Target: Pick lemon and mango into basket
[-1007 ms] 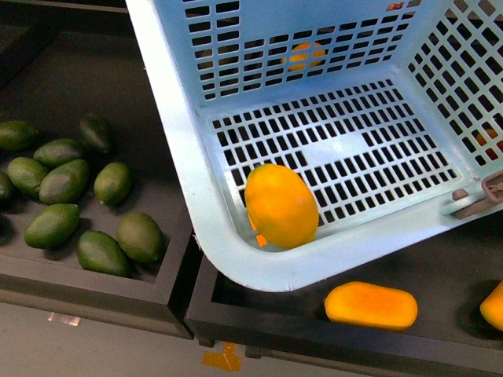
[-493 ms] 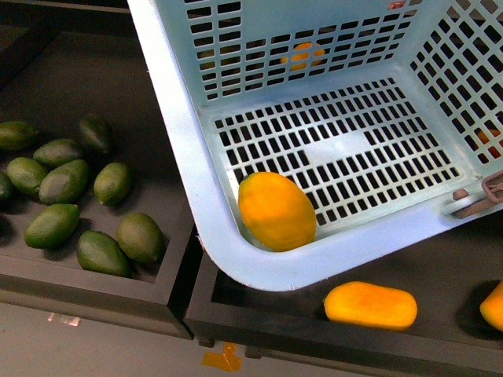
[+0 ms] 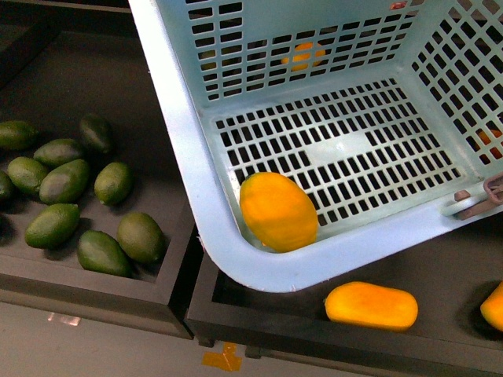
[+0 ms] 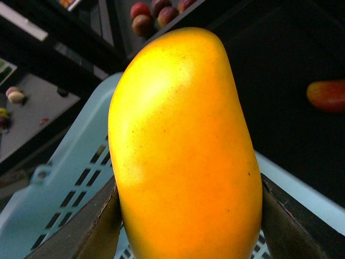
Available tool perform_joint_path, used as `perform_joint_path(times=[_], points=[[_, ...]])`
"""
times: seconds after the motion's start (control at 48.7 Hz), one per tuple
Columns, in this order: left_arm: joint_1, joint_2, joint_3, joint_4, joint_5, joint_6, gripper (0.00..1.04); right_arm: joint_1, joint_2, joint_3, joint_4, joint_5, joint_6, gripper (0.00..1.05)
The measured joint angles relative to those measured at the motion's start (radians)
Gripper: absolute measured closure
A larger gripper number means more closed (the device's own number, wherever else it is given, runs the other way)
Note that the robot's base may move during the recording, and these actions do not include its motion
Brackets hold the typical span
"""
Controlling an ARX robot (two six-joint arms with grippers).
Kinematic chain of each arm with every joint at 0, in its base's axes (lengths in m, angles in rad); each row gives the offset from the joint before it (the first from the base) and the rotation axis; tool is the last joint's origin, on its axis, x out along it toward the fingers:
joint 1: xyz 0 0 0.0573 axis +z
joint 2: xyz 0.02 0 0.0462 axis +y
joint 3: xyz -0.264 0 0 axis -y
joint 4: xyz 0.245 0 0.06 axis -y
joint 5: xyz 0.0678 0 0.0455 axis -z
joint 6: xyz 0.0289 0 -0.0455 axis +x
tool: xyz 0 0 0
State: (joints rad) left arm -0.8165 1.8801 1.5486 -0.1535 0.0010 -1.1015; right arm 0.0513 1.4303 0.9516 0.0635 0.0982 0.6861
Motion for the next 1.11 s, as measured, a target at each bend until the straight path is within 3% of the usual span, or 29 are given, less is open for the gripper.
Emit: perform_joint_path(times=[0.144, 0.411, 0.617, 0.699, 0.802, 0.884, 1.069, 1.11], points=[[0.000, 0.000, 0.000, 0.000, 0.002, -0.002, 1.00, 0.076, -0.003, -0.016, -0.011, 0.010, 0.002, 0.42], [0.000, 0.000, 0.000, 0.000, -0.001, -0.001, 1.00, 0.095, -0.058, -0.021, -0.046, 0.057, -0.003, 0.08], [0.000, 0.005, -0.001, -0.003, 0.006, -0.005, 1.00, 0.030, -0.179, -0.076, -0.098, 0.145, -0.026, 0.09], [0.000, 0.005, -0.001, -0.003, 0.004, -0.006, 1.00, -0.040, -0.281, -0.260, 0.241, -0.043, -0.264, 0.24], [0.000, 0.005, -0.001, -0.003, 0.000, -0.005, 1.00, -0.048, -0.369, -0.437, 0.495, -0.096, -0.535, 0.45], [0.000, 0.005, -0.001, -0.003, 0.003, -0.004, 1.00, -0.048, -0.413, -0.537, 0.537, -0.097, -0.625, 0.63], [0.000, 0.005, -0.001, -0.003, 0.000, -0.004, 1.00, -0.048, -0.524, -0.686, 0.567, -0.096, -0.666, 1.01], [0.000, 0.005, -0.001, -0.003, 0.000, -0.004, 1.00, -0.050, -0.542, -0.706, 0.568, -0.096, -0.673, 1.03]])
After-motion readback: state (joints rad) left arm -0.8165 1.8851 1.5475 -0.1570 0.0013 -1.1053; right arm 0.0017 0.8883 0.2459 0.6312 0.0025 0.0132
